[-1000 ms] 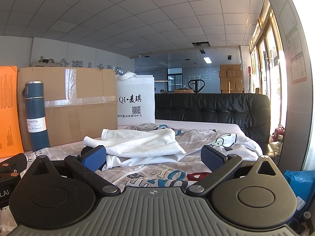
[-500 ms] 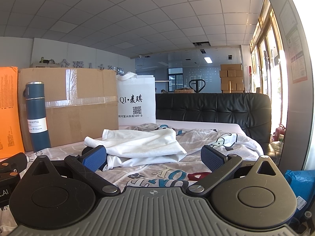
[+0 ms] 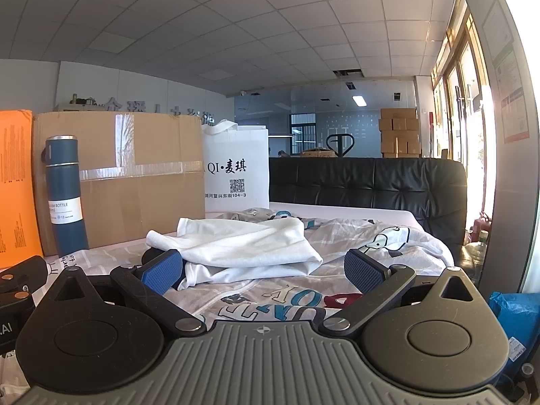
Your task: Fold clothes
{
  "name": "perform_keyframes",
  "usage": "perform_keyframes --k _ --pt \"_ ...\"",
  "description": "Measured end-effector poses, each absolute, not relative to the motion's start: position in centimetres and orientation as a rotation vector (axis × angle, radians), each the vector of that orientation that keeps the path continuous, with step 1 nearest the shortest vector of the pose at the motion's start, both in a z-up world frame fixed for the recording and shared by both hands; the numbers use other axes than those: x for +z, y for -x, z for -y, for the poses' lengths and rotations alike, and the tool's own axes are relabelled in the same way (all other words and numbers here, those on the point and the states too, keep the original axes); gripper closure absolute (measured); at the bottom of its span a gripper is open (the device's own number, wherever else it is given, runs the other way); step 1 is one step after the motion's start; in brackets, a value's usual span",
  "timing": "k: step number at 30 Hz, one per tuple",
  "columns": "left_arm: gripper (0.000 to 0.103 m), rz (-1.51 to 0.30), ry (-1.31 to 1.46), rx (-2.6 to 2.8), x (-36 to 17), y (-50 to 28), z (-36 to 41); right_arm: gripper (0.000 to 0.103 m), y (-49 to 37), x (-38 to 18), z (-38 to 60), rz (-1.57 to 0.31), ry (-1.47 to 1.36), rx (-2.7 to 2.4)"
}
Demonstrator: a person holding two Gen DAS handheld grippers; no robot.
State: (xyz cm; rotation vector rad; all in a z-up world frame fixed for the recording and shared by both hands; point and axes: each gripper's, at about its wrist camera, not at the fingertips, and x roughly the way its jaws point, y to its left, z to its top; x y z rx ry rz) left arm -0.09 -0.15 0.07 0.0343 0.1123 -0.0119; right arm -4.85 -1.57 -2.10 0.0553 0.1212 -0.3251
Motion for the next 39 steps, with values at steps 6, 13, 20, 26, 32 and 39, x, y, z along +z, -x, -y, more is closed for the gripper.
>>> perform_keyframes --k 6,13,20,26,32,39 --pt "0.0 -0.11 -0.034 -0.01 0.0 0.1 0.1 0.0 4.7 -2.1 1.5 -0.127 -0.054 -0.322" --pt "0.0 -0.104 -0.038 -0.003 0.0 0.3 0.2 0.0 4.7 -2.2 1.7 -0.136 -0.07 -0.285" --pt "0.0 -0.098 -0.037 -0.004 0.0 0.4 0.1 0.0 4.9 -2.1 2.3 -0.128 -0.109 -0.281" --pt "0.0 -0.097 -0.035 -0.003 0.1 0.4 0.1 0.0 5.1 -2.1 2.5 -0.126 -0.124 -0.277" --pt "0.0 -0.095 -0.031 -0.001 0.1 0.4 0.0 0.0 5.0 -2.1 2.4 -0.125 -0.119 -0.276" --pt "0.0 -0.067 -0.005 0.001 0.2 0.8 -0.4 0.0 5.9 -1.9 2.7 -0.069 -0.163 -0.236"
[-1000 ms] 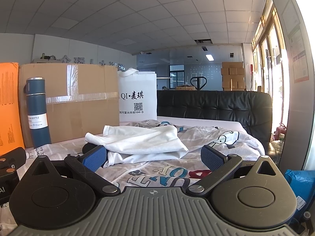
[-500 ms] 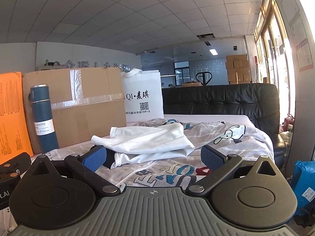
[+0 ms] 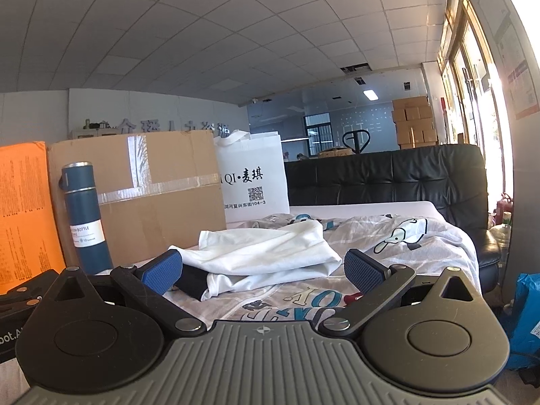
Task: Fold clothes
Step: 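Turn both tools to the pink knit cardigan and grasp it with both grippers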
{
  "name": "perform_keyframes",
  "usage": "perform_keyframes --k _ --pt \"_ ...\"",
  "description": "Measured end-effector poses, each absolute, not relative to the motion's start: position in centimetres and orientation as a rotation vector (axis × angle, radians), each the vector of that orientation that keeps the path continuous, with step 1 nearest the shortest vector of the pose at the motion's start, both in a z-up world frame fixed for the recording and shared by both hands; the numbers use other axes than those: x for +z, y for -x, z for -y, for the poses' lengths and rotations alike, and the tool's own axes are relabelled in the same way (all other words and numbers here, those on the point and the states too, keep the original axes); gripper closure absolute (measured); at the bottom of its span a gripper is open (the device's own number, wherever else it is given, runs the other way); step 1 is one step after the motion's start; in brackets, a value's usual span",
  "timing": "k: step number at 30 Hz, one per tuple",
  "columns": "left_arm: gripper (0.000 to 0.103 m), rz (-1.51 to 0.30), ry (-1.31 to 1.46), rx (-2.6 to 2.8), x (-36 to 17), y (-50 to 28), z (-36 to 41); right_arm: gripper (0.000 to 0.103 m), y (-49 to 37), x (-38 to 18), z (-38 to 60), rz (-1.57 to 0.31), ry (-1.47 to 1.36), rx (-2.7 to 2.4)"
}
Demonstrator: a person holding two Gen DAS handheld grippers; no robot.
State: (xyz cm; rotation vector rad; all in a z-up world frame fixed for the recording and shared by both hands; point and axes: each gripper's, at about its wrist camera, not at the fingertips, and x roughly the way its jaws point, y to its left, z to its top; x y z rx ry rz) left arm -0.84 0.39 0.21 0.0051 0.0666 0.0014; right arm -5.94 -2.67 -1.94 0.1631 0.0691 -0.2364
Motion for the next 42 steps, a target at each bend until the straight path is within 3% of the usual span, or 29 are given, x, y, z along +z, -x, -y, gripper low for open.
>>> perform_keyframes --k 25,34,42 --pt "0.0 0.111 -0.036 0.047 3.3 8.9 -1.1 0.0 13.5 -1.9 4.0 0.354 -0.391 -0.004" --pt "0.0 0.078 -0.124 0.091 5.0 15.8 -4.6 0.0 16.5 0.6 1.1 0.249 -0.307 0.303" --pt "0.0 0.245 -0.371 0.448 5.3 24.8 -7.0 0.0 20.1 4.2 -4.4 0.116 -0.313 0.694"
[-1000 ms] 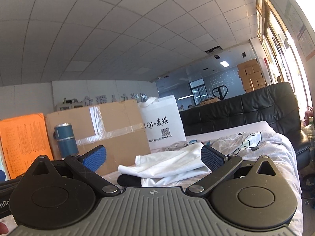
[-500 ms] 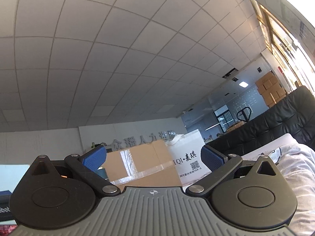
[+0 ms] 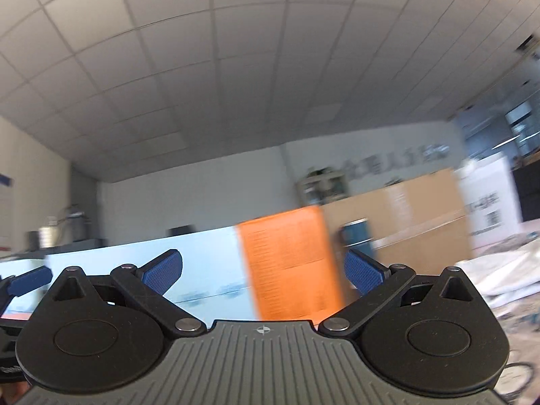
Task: Fold clothes
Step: 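Turn both tools to the pink knit cardigan and grasp it with both grippers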
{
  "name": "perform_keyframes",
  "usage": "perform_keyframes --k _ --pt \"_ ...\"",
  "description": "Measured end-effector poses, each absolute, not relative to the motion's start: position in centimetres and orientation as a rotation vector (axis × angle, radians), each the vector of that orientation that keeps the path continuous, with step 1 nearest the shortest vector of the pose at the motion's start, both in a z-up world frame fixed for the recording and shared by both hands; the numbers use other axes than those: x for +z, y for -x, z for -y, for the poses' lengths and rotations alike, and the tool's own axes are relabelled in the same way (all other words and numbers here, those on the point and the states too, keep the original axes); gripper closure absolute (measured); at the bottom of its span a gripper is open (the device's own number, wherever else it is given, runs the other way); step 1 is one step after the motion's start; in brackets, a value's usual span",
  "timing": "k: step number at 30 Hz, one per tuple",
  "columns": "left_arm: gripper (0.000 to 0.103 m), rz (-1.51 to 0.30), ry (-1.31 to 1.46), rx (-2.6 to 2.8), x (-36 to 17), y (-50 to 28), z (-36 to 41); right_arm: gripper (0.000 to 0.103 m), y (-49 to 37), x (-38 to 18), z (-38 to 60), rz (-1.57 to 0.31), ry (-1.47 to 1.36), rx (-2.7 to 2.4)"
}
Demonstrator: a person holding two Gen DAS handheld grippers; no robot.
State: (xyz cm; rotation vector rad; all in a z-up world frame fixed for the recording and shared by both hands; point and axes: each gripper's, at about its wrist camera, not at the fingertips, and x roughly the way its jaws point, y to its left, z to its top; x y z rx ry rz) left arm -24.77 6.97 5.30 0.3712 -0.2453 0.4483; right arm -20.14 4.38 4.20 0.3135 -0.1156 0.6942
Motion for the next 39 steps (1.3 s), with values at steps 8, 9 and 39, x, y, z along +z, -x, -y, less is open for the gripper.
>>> perform_keyframes --k 8,9,39 --pt "0.0 0.35 -0.456 0.878 8.4 32.7 -10.9 0.0 24.0 9.3 -12.3 -0.037 -0.351 1.046" --pt "0.0 0.373 -0.442 0.927 9.0 33.7 -11.5 0.0 24.3 9.7 -13.5 -0.058 -0.351 1.08" --pt "0.001 0.545 0.899 0.89 -1.7 50.0 -32.9 0.015 36.7 1.7 -45.6 -0.224 0.326 1.445"
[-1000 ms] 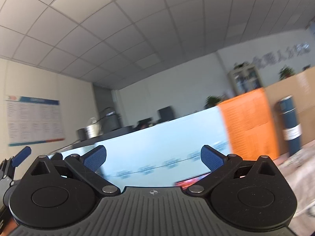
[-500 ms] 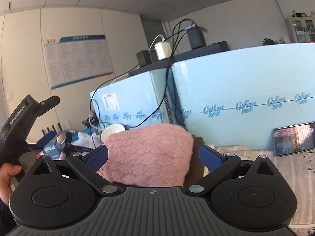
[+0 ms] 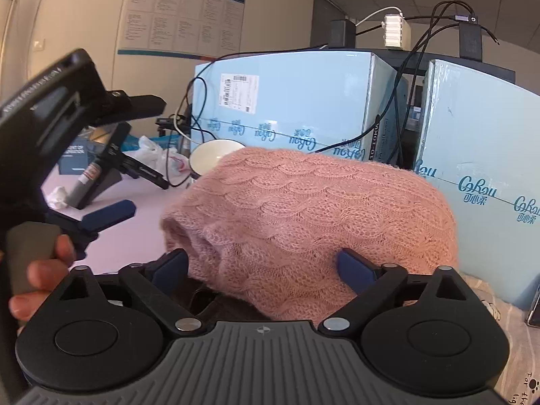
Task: Fold clothes
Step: 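Turn both tools to the pink knit cardigan and grasp it with both grippers, then carry the pink cardigan to the bed with both grippers and lower it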
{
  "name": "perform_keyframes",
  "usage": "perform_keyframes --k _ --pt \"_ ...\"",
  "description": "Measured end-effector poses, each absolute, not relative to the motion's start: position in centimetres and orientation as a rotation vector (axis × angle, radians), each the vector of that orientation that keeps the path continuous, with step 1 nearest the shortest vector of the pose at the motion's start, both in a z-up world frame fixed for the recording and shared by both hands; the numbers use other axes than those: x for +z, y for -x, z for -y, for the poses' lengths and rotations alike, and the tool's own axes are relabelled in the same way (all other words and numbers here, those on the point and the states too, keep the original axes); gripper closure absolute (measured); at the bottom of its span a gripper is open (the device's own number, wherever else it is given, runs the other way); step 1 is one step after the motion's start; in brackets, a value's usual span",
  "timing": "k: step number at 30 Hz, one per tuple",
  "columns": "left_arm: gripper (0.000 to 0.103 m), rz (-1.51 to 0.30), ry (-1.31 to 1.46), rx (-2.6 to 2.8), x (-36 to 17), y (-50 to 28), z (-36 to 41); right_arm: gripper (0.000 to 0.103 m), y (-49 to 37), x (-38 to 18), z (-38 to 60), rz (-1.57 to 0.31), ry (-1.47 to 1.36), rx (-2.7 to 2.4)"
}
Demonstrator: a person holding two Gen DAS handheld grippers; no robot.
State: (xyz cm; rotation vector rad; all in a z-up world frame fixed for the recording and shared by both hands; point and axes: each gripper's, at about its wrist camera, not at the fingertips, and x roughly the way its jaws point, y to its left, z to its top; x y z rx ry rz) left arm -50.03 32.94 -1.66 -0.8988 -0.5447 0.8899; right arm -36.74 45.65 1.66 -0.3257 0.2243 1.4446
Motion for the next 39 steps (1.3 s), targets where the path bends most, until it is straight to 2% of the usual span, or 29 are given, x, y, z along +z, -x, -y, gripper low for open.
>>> perform_keyframes --k 2,3,5,6,10,12,14,15,17,19,20,25,32,35,39 --pt "0.001 0.527 0.906 0.888 -1.9 49.6 -33.4 0.048 36.3 1.1 -46.3 -0.212 0.32 1.397" --pt "0.001 0.52 0.906 0.882 -1.9 49.5 -33.5 0.056 35.8 1.2 -46.4 -0.217 0.301 1.382" --pt "0.001 0.507 0.898 0.876 -1.8 49.2 -33.5 0.08 34.3 1.9 -45.9 -0.271 0.224 1.399" --pt "0.001 0.497 0.89 0.879 -1.7 49.1 -33.5 0.082 33.4 2.3 -45.5 -0.306 0.173 1.409" --pt "0.002 0.416 0.867 0.896 -1.6 47.8 -33.6 0.084 30.2 3.6 -43.8 -0.391 -0.015 1.407" --pt "0.009 0.356 0.836 0.904 -1.5 46.8 -33.5 0.084 29.0 4.0 -42.9 -0.409 -0.086 1.393" --pt "0.028 0.279 0.788 0.911 -1.3 45.5 -33.4 0.084 28.0 4.4 -42.0 -0.411 -0.135 1.38" --pt "0.034 0.23 0.758 0.914 -1.2 44.6 -33.4 0.084 27.5 4.6 -41.5 -0.412 -0.158 1.376" --pt "0.068 0.128 0.689 0.935 -1.2 42.9 -33.3 0.084 26.6 4.9 -40.6 -0.413 -0.204 1.368" --pt "0.084 0.094 0.608 0.959 -1.0 42.1 -32.8 0.084 25.8 5.3 -39.9 -0.409 -0.233 1.357" --pt "0.086 0.09 0.567 0.966 -0.9 41.9 -32.5 0.085 25.4 5.5 -39.5 -0.404 -0.249 1.354" --pt "0.088 0.152 0.306 1.016 0.3 41.4 -29.1 0.086 23.3 6.9 -36.6 -0.367 -0.336 1.341" --pt "0.09 0.267 0.139 0.941 3.5 40.2 -24.3 0.088 19.8 8.9 -30.8 -0.309 -0.451 1.279" --pt "0.09 0.257 0.16 0.823 4.1 38.4 -22.6 0.088 17.9 9.0 -27.0 -0.287 -0.476 1.229" --pt "0.09 0.149 0.181 0.618 3.6 34.1 -20.3 0.088 15.9 7.6 -21.2 -0.265 -0.437 1.114"
